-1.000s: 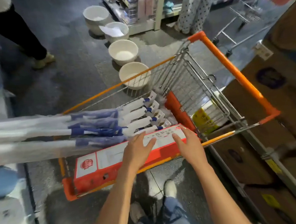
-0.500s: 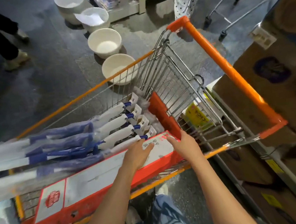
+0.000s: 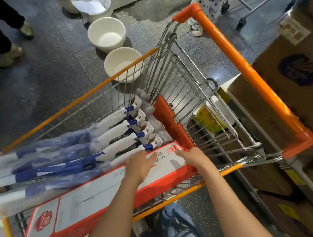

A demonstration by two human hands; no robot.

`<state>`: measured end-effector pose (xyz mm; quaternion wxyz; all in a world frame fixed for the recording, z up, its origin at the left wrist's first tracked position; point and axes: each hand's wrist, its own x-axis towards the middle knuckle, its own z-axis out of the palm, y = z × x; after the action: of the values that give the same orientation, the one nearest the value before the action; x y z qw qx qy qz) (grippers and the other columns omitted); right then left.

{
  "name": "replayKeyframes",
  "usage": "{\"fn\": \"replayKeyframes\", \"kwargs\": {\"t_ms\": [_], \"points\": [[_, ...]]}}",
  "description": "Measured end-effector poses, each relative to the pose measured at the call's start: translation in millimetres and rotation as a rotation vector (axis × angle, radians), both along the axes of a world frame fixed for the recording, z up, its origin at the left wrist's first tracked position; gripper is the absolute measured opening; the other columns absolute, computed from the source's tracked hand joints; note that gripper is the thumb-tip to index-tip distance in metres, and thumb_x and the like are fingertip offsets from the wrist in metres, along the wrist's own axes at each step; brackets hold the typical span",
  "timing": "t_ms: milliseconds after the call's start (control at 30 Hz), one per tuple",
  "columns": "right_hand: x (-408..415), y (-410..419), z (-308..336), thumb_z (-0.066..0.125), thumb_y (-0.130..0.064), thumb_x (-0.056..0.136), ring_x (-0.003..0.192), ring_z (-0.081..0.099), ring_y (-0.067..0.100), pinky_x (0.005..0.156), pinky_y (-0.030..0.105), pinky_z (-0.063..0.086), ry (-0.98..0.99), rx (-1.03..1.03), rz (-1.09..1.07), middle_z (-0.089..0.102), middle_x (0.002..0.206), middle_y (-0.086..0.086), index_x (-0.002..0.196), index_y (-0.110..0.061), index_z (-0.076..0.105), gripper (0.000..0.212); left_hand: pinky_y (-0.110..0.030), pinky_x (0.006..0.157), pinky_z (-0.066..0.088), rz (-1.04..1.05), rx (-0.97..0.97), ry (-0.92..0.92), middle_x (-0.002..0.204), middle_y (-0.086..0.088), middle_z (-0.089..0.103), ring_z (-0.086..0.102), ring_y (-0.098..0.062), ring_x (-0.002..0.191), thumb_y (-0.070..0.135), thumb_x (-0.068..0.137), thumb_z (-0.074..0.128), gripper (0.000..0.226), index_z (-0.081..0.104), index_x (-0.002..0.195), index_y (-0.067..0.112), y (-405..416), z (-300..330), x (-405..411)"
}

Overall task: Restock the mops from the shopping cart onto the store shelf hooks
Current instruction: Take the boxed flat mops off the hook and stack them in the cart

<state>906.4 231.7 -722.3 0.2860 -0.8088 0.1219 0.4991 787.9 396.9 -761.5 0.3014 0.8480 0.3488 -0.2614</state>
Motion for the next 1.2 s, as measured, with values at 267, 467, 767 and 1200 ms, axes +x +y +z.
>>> {"fn": "replayKeyframes", "kwargs": {"t_ms": [267,467,767,1200], "points": [[-6,-4,30,0.076,-0.047,0.083,0.094,0.072,0.032,0.09,0.054,0.056,-0.034,0.055,-0.06,0.073,0.098,0.013,0.103,-0.006,0.072,0.046,-0.043,0.093,0.049,0.008,-0.04,0.024,0.125,-0.003,0.066,0.06,-0.028,0.112,0.076,0.091,0.038,0.062,0.055,0.123,0.026,8,7,3],[-11,-7,50,0.079,-0.059,0.069,0.104,0.07,0.023,0.093,0.049,0.057,-0.082,0.169,-0.024,0.07,0.12,-0.001,0.116,-0.022,0.071,0.06,-0.041,0.085,0.055,0.073,-0.054,-0.052,0.095,0.006,0.067,0.064,-0.016,0.089,0.075,0.091,0.041,0.05,0.055,0.099,0.028,13,13,3],[-28,-10,68,0.076,-0.023,0.087,0.095,0.07,0.01,0.081,0.043,0.061,-0.307,0.232,0.087,0.067,0.116,-0.013,0.143,-0.036,0.05,0.064,-0.023,0.058,0.042,-0.058,-0.17,-0.039,0.076,0.013,0.072,0.071,-0.01,0.066,0.077,0.086,0.05,0.053,0.071,0.087,0.028,29,40,23],[-34,-19,78,0.074,-0.019,0.089,0.117,0.057,0.01,0.088,0.035,0.057,-0.49,0.31,-0.001,0.059,0.137,-0.007,0.138,-0.032,0.057,0.053,-0.041,0.092,0.057,-0.008,-0.657,0.061,0.095,0.004,0.078,0.076,-0.021,0.09,0.083,0.066,0.067,0.08,0.068,0.112,0.018,47,39,31]]}}
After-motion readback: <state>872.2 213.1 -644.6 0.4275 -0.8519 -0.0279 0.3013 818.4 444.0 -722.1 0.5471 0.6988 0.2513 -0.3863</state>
